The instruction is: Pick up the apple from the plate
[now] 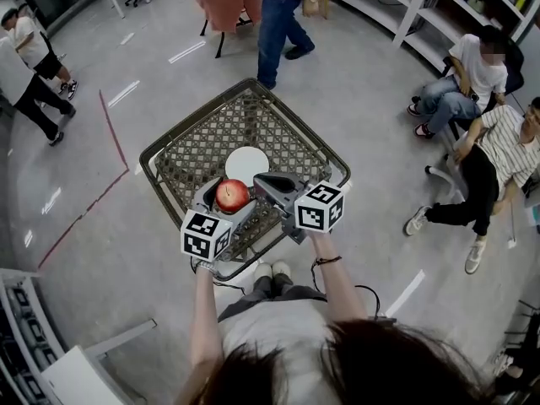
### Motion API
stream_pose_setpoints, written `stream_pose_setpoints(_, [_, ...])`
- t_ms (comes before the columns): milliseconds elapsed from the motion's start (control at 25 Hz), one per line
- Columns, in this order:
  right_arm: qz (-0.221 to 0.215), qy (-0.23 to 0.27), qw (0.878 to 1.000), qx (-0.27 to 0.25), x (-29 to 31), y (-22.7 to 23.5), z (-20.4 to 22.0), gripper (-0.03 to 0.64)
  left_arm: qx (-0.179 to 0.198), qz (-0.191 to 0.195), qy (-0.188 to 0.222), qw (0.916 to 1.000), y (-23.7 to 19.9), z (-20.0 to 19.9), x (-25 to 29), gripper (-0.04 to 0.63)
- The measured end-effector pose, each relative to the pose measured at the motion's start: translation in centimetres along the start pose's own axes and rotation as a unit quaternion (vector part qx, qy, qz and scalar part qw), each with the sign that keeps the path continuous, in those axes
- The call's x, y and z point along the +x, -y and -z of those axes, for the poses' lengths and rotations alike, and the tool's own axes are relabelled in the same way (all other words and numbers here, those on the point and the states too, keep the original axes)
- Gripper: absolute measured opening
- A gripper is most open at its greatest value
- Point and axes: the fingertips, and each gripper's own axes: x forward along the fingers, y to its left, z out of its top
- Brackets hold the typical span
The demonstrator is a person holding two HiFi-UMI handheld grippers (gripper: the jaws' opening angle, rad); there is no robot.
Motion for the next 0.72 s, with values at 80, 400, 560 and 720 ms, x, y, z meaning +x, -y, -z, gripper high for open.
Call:
stream_pose_setpoints(80, [-0.002, 0.000, 1.000, -0.002, 0.1, -0.2, -0.1, 0.009, -0.001, 0.001, 0.001, 1.0000, 0.0, 0.0, -0.2, 0.425])
stream_pose_setpoints(400, [-0.014, 0.000, 1.000, -0.014, 0.3, -0.6, -0.8, 0.009, 0.004, 0.004, 0.005, 1.0000, 0.1, -0.7, -0.3, 0.425])
stream_pose_setpoints(560, [-0.020, 0.000, 0.999, -0.024, 0.3, -1.1, -1.1, 0.009, 0.008, 0.007, 0.009, 0.9999, 0.2, -1.1, -0.8, 0.425])
stream_pose_setpoints(720, [-0.023, 0.002, 0.999, -0.032, 0.1, -1.3, -1.7, 0.009, 0.010, 0.011, 0.010, 0.9998, 0.6, -1.3, -0.8, 0.425])
